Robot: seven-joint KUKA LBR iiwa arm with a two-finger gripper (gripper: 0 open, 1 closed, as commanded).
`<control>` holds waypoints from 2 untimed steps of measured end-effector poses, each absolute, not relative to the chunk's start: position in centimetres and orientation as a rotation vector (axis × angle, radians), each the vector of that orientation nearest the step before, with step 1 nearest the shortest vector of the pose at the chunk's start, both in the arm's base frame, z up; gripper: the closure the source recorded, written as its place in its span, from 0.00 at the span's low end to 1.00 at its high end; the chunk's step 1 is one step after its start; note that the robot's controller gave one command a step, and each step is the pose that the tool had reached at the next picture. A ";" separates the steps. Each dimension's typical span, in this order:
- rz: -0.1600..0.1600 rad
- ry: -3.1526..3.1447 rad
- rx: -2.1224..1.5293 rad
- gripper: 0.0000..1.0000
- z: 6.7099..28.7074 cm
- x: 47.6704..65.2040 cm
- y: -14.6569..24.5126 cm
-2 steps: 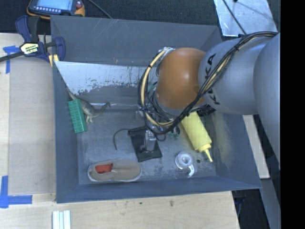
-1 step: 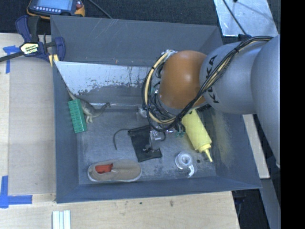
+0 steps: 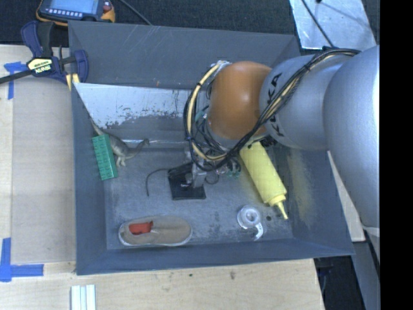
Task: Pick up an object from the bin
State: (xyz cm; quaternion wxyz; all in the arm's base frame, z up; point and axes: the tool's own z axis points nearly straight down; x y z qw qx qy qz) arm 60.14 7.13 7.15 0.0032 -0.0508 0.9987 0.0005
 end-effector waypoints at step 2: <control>-0.001 3.137 -0.179 1.00 12.9 59.6 10.6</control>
Offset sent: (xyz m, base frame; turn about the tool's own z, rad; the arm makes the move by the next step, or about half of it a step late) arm -0.0057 0.0409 0.0676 -0.0150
